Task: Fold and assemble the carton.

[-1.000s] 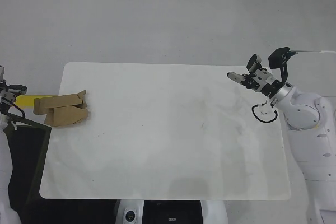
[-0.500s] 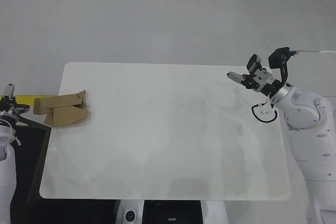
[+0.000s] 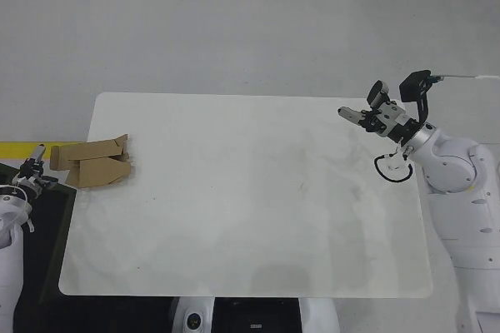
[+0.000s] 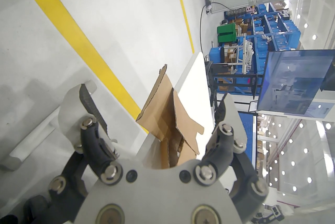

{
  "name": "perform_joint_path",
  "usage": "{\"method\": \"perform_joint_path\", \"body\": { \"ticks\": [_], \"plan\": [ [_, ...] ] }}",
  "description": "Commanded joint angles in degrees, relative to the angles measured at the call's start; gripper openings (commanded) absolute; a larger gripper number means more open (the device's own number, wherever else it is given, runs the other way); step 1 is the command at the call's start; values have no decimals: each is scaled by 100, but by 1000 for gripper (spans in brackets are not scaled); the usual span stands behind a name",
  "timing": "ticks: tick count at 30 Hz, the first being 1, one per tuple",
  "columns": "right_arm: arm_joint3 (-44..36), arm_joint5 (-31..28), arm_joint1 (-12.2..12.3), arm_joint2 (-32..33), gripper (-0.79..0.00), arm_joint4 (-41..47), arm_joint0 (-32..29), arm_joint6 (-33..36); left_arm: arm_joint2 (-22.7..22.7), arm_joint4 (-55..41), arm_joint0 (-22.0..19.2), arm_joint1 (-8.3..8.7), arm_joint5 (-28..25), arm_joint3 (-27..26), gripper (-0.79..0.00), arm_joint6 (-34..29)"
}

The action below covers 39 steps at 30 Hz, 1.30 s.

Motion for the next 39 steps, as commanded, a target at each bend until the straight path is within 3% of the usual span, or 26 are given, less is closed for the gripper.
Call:
{"method": "perform_joint_path", "body": {
  "ticks": [1,5,7,10,12,13,27,33,39],
  "plan": [
    [0,0,0,0,0,0,0,0,18,-55,-18,-4,25,16,0,-89],
    [0,0,0,0,0,0,0,0,43,-105,-72,-13,-17,83,-28,-105],
    [0,0,0,0,0,0,0,0,60,-156,-121,-19,-35,156,-351,-130],
    [0,0,0,0,0,0,0,0,97,-226,-208,-26,-39,252,-511,-216],
    [0,0,0,0,0,0,0,0,120,-260,-260,-31,-40,327,-727,-244],
    [0,0,0,0,0,0,0,0,132,-286,-286,-35,-41,367,-785,-258],
    [0,0,0,0,0,0,0,0,151,-872,-506,-86,-531,523,-785,-494],
    [0,0,0,0,0,0,0,0,-32,-1460,-574,-91,-641,240,-785,-714],
    [0,0,0,0,0,0,0,0,-140,-1193,-632,-31,-922,-301,-785,-836]
  ]
}}
